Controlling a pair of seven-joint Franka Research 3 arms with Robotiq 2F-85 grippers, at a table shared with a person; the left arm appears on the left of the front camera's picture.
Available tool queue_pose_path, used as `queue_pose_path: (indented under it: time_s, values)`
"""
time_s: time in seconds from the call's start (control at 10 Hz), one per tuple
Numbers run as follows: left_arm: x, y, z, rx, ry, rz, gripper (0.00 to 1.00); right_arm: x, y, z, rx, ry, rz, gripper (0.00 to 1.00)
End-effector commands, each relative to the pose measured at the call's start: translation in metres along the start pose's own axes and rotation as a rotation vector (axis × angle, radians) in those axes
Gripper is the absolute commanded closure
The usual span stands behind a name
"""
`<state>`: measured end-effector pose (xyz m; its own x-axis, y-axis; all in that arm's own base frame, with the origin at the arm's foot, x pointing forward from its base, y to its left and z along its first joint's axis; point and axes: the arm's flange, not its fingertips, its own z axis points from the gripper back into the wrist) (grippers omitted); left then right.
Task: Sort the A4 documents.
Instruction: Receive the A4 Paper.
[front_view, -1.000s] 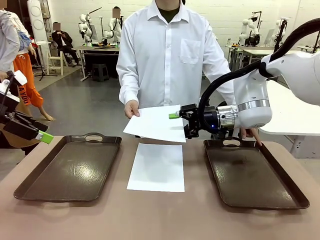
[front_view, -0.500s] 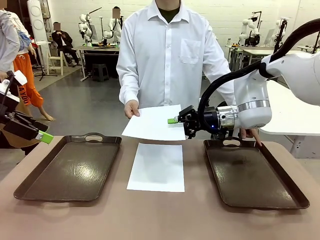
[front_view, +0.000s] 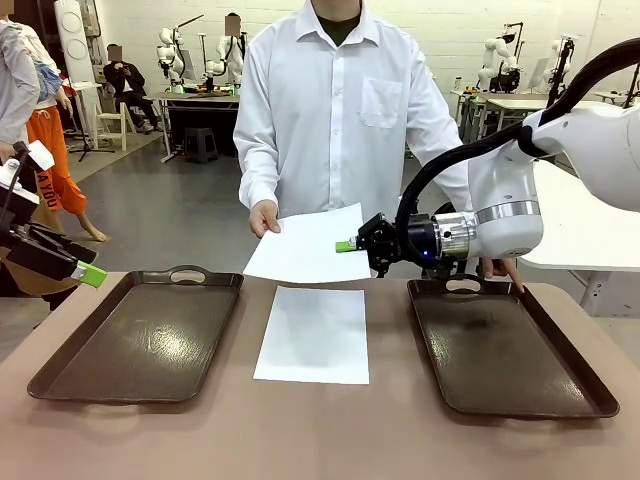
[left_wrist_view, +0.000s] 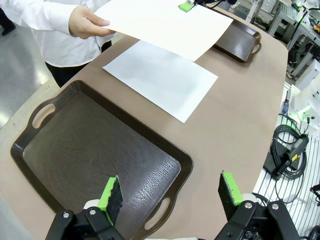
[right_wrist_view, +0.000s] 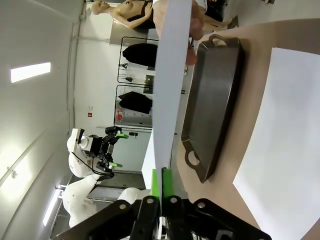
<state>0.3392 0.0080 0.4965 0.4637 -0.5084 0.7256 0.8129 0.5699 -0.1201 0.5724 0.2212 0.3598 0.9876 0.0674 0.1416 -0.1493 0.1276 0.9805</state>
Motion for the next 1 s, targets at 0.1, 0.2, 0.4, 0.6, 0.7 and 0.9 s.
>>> queue_pose_path:
  time_s: [0.1, 0.2, 0.4, 0.6, 0.7, 0.9]
  values:
    - [-0.0014, 0.0017, 0.0004, -0.012, -0.013, -0.012, 0.0, -0.003, -0.0028, -0.0014, 0.023, 0.002, -0.008, 1.0]
    - [-0.0014, 0.0017, 0.0004, -0.012, -0.013, -0.012, 0.0, -0.0041, -0.0021, -0.0008, 0.038, 0.024, -0.007, 1.0]
    - [-0.0014, 0.0017, 0.0004, -0.012, -0.013, -0.012, 0.0, -0.0012, 0.0008, -0.0012, 0.01, 0.01, -0.001, 1.0]
    - [-0.0014, 0.0017, 0.0004, -0.012, -0.013, -0.012, 0.0, -0.0012, 0.0008, -0.0012, 0.01, 0.01, -0.001, 1.0]
    - [-0.0014, 0.0017, 0.0004, -0.012, -0.013, -0.012, 0.0, -0.0012, 0.0008, -0.0012, 0.01, 0.01, -0.001, 1.0]
    - [-0.0014, 0.0017, 0.0004, -0.012, -0.013, -0.012, 0.0, -0.0012, 0.0008, -0.0012, 0.01, 0.01, -0.001, 1.0]
